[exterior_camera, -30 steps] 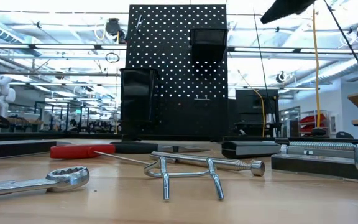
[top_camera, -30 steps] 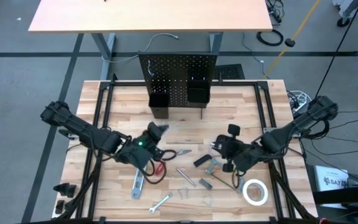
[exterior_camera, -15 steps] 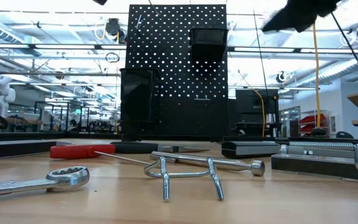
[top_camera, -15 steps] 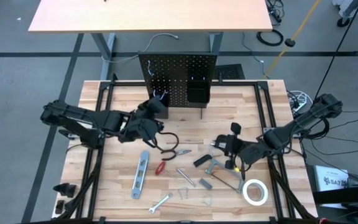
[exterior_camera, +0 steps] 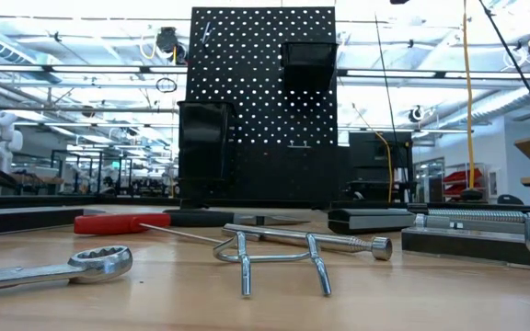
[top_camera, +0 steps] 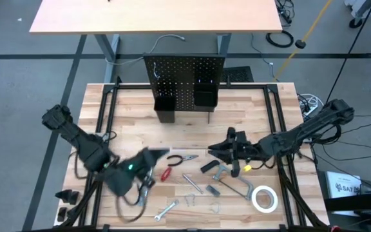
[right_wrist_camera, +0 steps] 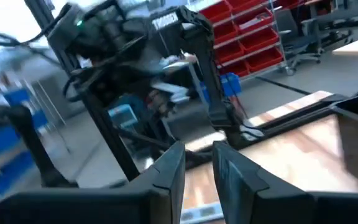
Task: Hang tools onto peg board
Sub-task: Insert the right silver hanger hook on the pegboard
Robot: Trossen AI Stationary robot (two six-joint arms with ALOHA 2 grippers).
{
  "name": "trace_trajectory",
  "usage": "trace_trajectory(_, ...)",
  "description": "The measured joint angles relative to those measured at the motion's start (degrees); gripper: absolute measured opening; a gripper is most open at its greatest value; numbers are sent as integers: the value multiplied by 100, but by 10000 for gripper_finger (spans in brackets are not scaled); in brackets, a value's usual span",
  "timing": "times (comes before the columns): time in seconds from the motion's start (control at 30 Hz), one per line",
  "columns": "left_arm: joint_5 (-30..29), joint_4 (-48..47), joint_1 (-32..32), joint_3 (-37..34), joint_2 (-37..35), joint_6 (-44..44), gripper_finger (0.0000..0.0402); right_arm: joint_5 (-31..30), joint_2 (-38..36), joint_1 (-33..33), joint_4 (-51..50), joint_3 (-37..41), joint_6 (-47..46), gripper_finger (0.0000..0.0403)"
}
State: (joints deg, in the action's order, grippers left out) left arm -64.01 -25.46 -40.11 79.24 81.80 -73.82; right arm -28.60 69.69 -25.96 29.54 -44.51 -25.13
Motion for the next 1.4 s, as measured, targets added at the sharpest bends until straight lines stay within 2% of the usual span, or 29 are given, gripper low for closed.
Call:
trace_trajectory(0.1,-13,506,-380,-59,64,6,0,44,668,3,1105,2,-349,73)
trace_trajectory(0.2,-144,563,-603,-85,207,90,0,109,1220,47,1945,2,-450,76)
trace_trajectory(0.37,-667,519,-766,-94,416,15,0,104,1532,100,2428,2,-264,95)
trace_trajectory(0.53,-688,407,-531,-94,602,-479,0,23,1730,149,3258,4,-36,146)
trace_trajectory(0.67,-701,135,-66,-94,673,-500,0,27,1733,282,3374,4,-132,204)
trace_trajectory(0.77,-701,113,172,-94,673,-509,0,30,1731,399,3146,4,-562,245)
trace_trajectory(0.9,-700,146,358,-94,673,-633,0,130,1735,549,2691,4,-869,276)
trace_trajectory(1.17,-677,892,571,-94,671,-660,0,38,1735,653,2996,4,-1195,270)
trace_trajectory(1.4,-254,1666,738,-94,671,-658,0,-109,1736,636,3305,4,-1234,256)
